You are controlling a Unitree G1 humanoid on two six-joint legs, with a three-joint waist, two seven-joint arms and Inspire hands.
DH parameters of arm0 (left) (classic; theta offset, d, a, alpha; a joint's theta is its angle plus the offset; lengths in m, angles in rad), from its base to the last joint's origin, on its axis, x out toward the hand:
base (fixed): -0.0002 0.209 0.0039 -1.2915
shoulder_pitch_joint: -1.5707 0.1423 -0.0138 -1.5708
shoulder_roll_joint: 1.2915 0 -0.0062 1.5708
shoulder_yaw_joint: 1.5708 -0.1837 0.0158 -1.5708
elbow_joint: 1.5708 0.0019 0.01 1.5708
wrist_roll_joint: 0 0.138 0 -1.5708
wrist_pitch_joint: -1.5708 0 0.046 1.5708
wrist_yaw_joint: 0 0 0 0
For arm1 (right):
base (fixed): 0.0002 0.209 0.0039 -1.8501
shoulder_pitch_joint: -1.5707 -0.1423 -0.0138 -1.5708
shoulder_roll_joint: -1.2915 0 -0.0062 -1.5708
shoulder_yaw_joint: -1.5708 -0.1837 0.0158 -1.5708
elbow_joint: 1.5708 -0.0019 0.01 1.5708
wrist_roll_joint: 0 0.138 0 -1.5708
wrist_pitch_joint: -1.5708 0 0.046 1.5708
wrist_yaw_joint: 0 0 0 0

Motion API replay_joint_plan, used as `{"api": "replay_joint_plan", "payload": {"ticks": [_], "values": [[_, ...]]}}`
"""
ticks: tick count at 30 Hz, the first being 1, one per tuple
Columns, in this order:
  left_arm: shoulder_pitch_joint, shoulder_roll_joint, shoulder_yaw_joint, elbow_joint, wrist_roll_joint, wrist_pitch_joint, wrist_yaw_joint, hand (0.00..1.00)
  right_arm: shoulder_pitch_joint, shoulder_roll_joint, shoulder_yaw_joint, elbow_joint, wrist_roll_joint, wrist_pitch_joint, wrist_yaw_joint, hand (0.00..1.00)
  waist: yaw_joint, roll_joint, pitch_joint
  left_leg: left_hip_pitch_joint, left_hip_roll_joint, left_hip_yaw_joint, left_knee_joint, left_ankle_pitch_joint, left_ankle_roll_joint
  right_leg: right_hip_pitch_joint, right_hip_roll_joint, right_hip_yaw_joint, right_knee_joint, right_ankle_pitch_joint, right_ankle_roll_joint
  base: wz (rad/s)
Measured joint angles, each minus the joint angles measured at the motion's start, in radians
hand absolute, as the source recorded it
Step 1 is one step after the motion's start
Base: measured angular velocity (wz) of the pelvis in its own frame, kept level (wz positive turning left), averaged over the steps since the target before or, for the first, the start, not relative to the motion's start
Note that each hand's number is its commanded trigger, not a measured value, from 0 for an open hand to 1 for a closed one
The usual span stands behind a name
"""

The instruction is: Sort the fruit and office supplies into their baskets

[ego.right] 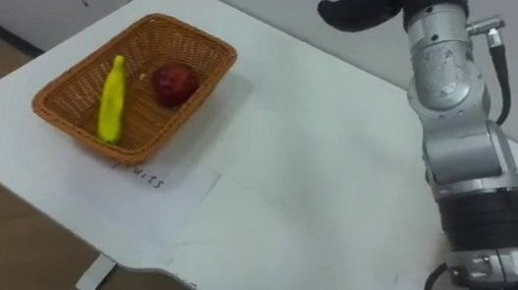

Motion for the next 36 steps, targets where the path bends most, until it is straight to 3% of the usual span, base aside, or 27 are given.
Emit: {"api": "replay_joint_plan", "payload": {"ticks": [7, 12, 19, 22, 28, 32, 34, 36], "values": [[-0.008, 0.010, 0.015, 0.000, 0.000, -0.040, 0.003, 0.00, 0.031, -0.104, -0.118, -0.087, 0.028, -0.005, -0.036, 0.00, -0.080, -0.008, -0.0032, 0.012, 0.018, 0.039, 0.001, -0.008, -0.015, -0.012, 0.018, 0.019, -0.002, 0.004, -0.006, -0.20], [-0.003, 0.018, 0.035, 0.005, 0.003, -0.049, 0.026, 0.00, 0.166, -0.111, -0.249, -0.129, 0.046, -0.014, -0.074, 0.00, -0.109, -0.015, -0.0060, 0.023, 0.018, 0.059, 0.001, -0.008, -0.015, -0.009, 0.019, 0.042, -0.006, 0.004, -0.006, -0.14], [0.053, 0.030, 0.077, 0.023, -0.005, -0.095, 0.096, 0.00, 0.358, -0.112, -0.439, -0.133, 0.187, -0.021, -0.146, 0.00, -0.185, -0.013, -0.0059, 0.031, 0.030, 0.081, -0.015, -0.013, -0.023, -0.012, 0.034, 0.062, -0.020, 0.009, -0.009, -0.07], [0.078, 0.030, 0.077, 0.062, -0.003, -0.107, 0.127, 0.00, 0.452, -0.112, -0.521, -0.139, 0.237, -0.044, -0.230, 0.00, -0.186, -0.009, -0.0053, 0.056, 0.038, 0.111, -0.028, -0.018, -0.030, -0.007, 0.043, 0.078, -0.019, 0.011, -0.012, -0.26], [0.103, 0.029, 0.077, 0.079, -0.006, -0.107, 0.155, 0.00, 0.642, -0.107, -0.591, -0.141, 0.392, -0.087, -0.372, 0.00, -0.205, -0.002, -0.0031, 0.058, 0.049, 0.132, -0.031, -0.023, -0.037, -0.013, 0.054, 0.088, -0.019, 0.014, -0.018, -0.12], [0.102, 0.022, 0.085, 0.079, -0.002, -0.107, 0.161, 0.00, 0.735, -0.057, -0.648, -0.140, 0.436, -0.092, -0.447, 0.00, -0.211, 0.003, -0.0027, 0.065, 0.051, 0.142, -0.034, -0.023, -0.037, -0.012, 0.056, 0.095, -0.019, 0.015, -0.019, -0.07], [0.109, 0.001, 0.114, 0.078, 0.000, -0.105, 0.185, 0.00, 0.769, -0.022, -0.695, -0.125, 0.464, -0.103, -0.485, 0.00, -0.227, 0.009, -0.0016, 0.065, 0.050, 0.142, -0.035, -0.024, -0.038, -0.012, 0.056, 0.094, -0.020, 0.015, -0.019, -0.02], [0.106, -0.001, 0.117, 0.078, 0.000, -0.103, 0.190, 0.00, 0.797, -0.016, -0.713, -0.093, 0.507, -0.107, -0.515, 0.00, -0.233, 0.009, -0.0012, 0.065, 0.050, 0.143, -0.036, -0.024, -0.038, -0.014, 0.056, 0.096, -0.020, 0.015, -0.019, -0.02]]}}
